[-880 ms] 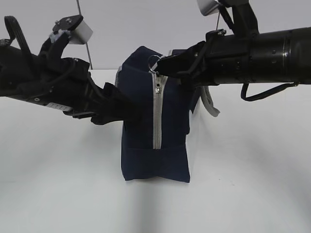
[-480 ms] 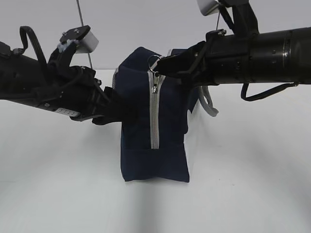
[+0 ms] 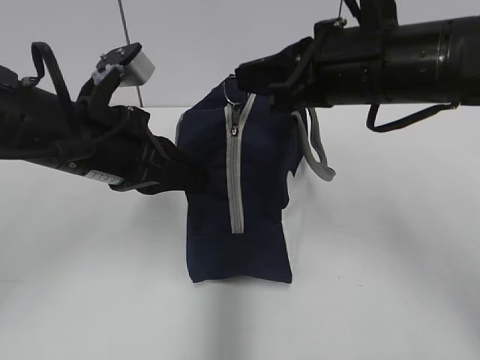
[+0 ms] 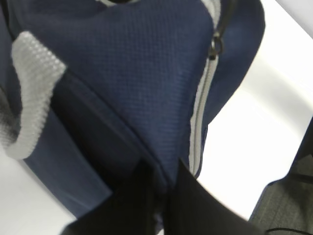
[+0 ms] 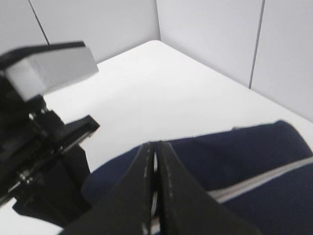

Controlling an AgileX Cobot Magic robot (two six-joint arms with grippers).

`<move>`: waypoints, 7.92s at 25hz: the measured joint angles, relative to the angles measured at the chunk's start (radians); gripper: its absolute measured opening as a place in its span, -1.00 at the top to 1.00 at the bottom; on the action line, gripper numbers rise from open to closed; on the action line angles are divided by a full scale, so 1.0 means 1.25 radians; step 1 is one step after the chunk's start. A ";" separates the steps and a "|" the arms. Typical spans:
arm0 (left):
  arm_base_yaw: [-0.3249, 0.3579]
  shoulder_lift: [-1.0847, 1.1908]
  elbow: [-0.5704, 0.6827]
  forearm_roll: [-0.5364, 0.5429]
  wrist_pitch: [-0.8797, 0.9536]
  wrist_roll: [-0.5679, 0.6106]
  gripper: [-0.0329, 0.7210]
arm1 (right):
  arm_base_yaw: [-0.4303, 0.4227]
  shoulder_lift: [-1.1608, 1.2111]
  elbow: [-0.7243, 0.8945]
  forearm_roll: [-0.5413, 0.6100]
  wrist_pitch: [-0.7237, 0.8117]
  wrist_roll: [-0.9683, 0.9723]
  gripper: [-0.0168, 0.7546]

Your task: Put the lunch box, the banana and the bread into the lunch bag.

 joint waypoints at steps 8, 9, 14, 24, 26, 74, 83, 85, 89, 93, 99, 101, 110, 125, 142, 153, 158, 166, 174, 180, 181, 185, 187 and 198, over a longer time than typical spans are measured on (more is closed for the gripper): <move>0.000 0.001 0.000 0.038 0.036 0.000 0.90 | -0.008 0.000 -0.083 -0.108 0.032 0.097 1.00; 0.000 0.001 0.000 0.041 0.040 0.000 0.90 | -0.013 0.000 -0.090 -0.125 0.041 0.109 1.00; 0.000 0.001 0.000 0.047 0.051 0.000 0.90 | -0.023 0.000 -0.096 -0.217 0.048 0.157 1.00; 0.000 0.001 0.000 0.035 0.065 0.000 0.44 | -0.023 0.000 -0.096 -0.418 0.161 0.377 0.31; 0.000 0.001 0.000 0.028 0.068 0.000 0.11 | -0.023 0.000 -0.096 -0.453 0.222 0.405 0.03; 0.000 0.001 0.000 0.197 0.150 -0.039 -0.35 | -0.023 0.097 0.145 -0.175 0.250 -0.063 -0.01; 0.000 0.001 0.000 0.198 0.150 -0.039 -0.35 | -0.023 0.113 0.145 -0.098 0.248 -0.095 0.00; 0.000 0.001 0.000 0.198 0.150 -0.039 -0.35 | -0.023 0.115 0.145 -0.086 0.247 -0.097 0.00; 0.000 0.001 0.000 0.198 0.150 -0.039 -0.35 | -0.023 0.116 0.145 -0.054 0.244 -0.107 0.00; 0.000 0.001 0.000 0.198 0.150 -0.039 -0.35 | -0.023 0.118 0.145 -0.024 0.228 -0.113 0.18; 0.000 0.001 0.000 0.198 0.150 -0.039 -0.35 | -0.023 0.118 0.145 -0.016 0.219 -0.115 0.59; 0.000 0.001 0.000 0.198 0.150 -0.039 -0.35 | -0.023 0.118 0.145 -0.021 0.228 -0.115 0.61; 0.000 0.001 0.000 0.198 0.153 -0.039 -0.35 | -0.023 0.118 0.145 -0.086 0.265 -0.113 0.56; 0.000 0.001 0.000 0.198 0.154 -0.039 -0.35 | -0.023 0.118 0.145 -0.059 0.242 -0.110 0.98; 0.000 0.001 0.000 0.198 0.156 -0.039 -0.28 | -0.023 0.015 0.145 -0.289 0.189 0.187 1.00; 0.000 0.001 0.000 0.198 0.184 -0.039 -0.23 | -0.023 -0.011 0.064 -0.322 0.184 0.282 1.00; 0.000 0.001 0.000 0.197 0.194 -0.039 -0.21 | -0.023 -0.011 0.008 -0.383 0.163 0.342 1.00; 0.000 0.001 0.000 0.170 0.197 -0.039 -0.21 | -0.023 -0.011 -0.053 -0.415 0.100 0.366 1.00; 0.000 0.001 0.000 0.141 0.191 -0.039 0.62 | -0.023 -0.011 -0.056 -0.415 0.063 0.366 1.00; 0.000 0.001 0.000 0.120 0.191 -0.039 0.78 | -0.023 -0.011 -0.064 -0.415 0.061 0.366 1.00; 0.000 0.001 0.000 0.119 0.190 -0.039 0.79 | -0.023 -0.011 -0.066 -0.415 0.061 0.366 1.00; 0.000 0.001 0.000 0.119 0.189 -0.039 0.92 | -0.023 -0.011 -0.080 -0.418 0.061 0.366 1.00; 0.000 0.001 0.000 0.119 0.189 -0.039 0.92 | -0.023 -0.011 -0.082 -0.418 0.061 0.366 1.00; 0.000 0.001 0.000 0.076 0.093 -0.064 0.23 | -0.023 -0.011 -0.086 -0.421 0.061 0.366 1.00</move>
